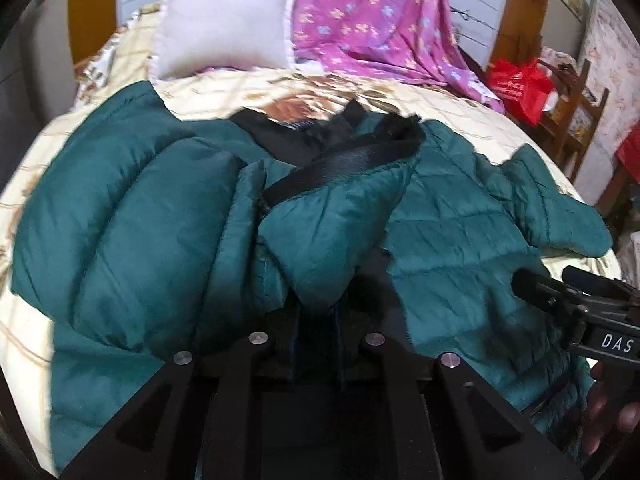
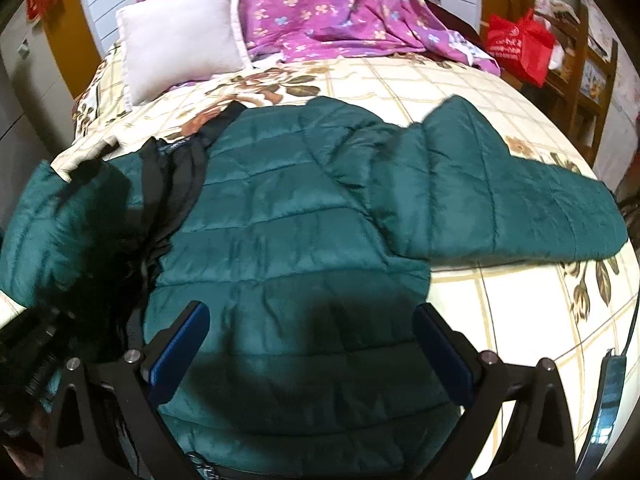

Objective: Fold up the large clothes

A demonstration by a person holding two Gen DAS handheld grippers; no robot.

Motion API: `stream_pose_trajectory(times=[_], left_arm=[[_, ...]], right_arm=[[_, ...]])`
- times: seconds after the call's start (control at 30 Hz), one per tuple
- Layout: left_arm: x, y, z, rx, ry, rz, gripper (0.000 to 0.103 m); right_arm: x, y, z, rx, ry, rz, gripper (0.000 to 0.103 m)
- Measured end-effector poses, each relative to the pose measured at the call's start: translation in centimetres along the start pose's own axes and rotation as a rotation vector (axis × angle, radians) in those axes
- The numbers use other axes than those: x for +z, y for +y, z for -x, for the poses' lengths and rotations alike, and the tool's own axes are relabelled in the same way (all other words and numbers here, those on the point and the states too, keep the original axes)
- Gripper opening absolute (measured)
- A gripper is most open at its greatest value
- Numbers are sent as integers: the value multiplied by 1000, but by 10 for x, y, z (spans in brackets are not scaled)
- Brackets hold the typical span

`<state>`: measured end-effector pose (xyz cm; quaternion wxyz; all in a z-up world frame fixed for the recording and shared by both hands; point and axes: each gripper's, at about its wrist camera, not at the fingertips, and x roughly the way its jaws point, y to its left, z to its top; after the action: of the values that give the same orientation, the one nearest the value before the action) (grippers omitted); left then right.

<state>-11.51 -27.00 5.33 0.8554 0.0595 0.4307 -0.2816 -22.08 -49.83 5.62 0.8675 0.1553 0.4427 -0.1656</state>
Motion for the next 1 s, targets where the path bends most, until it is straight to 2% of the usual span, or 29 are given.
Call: stream_pose_trajectory(times=[0.03,0.1,0.2,0.27,0.4,0.53,0.63,0.7,0.8,0.87,1.0], left_arm=[[-1,-1,0,-35,-3,1,2],[0,-3,3,-119,5,3,16],[0,-1,20,-188,22,-8,17],[0,2,37,-201,11,-21,18],[0,19,67,-124,-35,-28,18],[2,57,86,-4,-85,36,18],[3,86,89,63,-107,90,18],[3,101,88,72,-107,127,18],[1,121,90,114,-113,176,18],[1,132,89,103,-122,212,18],[1,146,75,125,-103,263,18]], right_arm=[[0,-1,-1,5,4,-4,103],[0,-4,-2,23,14,-18,103],[2,-3,-1,71,23,-33,103],[5,0,1,110,22,-47,103],[10,15,-2,192,33,-58,103],[15,36,-21,234,80,-49,100],[16,57,-37,278,115,-6,78],[15,69,-40,311,98,34,41],[21,75,-25,263,13,104,20],[30,72,-10,201,-65,145,16],[58,56,-2,52,-147,172,14]])
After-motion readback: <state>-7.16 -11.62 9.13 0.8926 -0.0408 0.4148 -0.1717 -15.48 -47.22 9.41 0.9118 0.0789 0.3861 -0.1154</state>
